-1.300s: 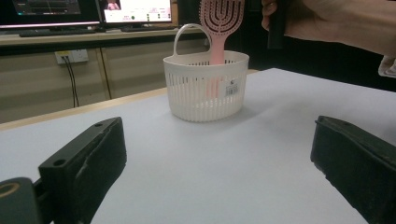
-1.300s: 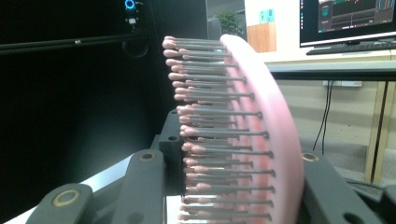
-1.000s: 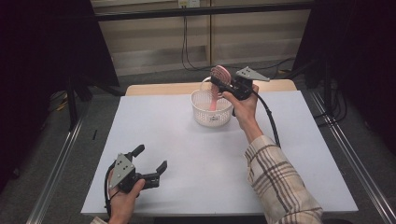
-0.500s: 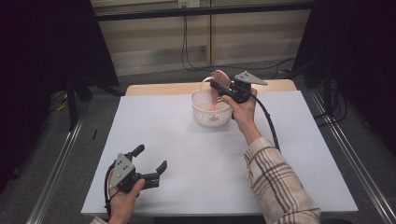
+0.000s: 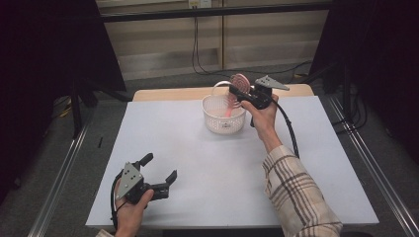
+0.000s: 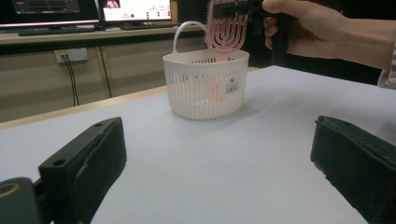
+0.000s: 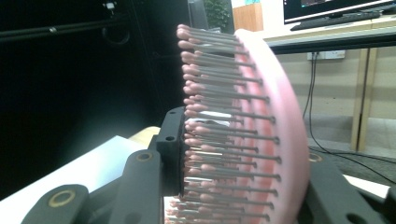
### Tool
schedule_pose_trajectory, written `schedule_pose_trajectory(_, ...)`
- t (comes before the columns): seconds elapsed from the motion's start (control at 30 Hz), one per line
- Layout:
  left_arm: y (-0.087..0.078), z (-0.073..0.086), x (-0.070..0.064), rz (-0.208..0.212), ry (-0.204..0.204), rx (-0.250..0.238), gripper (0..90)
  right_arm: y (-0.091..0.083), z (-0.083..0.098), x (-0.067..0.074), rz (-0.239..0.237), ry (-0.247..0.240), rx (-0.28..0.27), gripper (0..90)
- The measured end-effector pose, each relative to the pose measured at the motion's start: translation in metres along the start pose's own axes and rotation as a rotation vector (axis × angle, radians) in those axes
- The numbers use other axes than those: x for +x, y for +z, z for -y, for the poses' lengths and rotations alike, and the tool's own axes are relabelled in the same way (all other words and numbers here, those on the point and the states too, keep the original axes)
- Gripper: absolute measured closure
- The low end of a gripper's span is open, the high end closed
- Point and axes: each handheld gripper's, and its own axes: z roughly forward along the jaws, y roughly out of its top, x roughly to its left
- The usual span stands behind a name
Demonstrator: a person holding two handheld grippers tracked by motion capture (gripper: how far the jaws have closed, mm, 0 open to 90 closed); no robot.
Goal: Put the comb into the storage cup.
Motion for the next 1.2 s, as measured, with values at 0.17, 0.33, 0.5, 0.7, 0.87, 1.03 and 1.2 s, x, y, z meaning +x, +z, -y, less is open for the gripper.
schedule_pose_trajectory(0.17,0.0,0.0,0.0,0.001,-0.001,-0.004,3.5,-0.003,-0.001,-0.004,0.016,-0.011,0.012,59.4)
schedule_pose_trajectory(0.33,0.0,0.0,0.0,0.001,-0.001,-0.004,3.5,-0.005,-0.001,-0.007,0.039,-0.017,0.021,58.3)
schedule_pose_trajectory(0.5,0.0,0.0,0.0,0.0,-0.001,-0.005,3.5,-0.007,0.0,-0.013,0.059,0.001,0.016,57.7)
schedule_pose_trajectory(0.7,0.0,0.0,0.0,0.0,-0.001,-0.004,3.5,-0.009,0.0,-0.016,0.066,0.002,0.027,57.2)
schedule_pose_trajectory(0.87,0.0,0.0,-0.001,0.001,-0.002,-0.005,3.5,-0.009,0.002,-0.023,0.09,0.017,0.037,55.9)
schedule_pose_trajectory(1.03,0.001,0.001,0.0,0.004,-0.003,0.008,3.5,-0.01,0.003,-0.026,0.083,0.023,0.046,55.8)
schedule_pose_trajectory(1.2,0.002,0.001,-0.001,0.01,0.003,0.01,3.5,-0.01,0.004,-0.028,0.087,0.027,0.058,57.2)
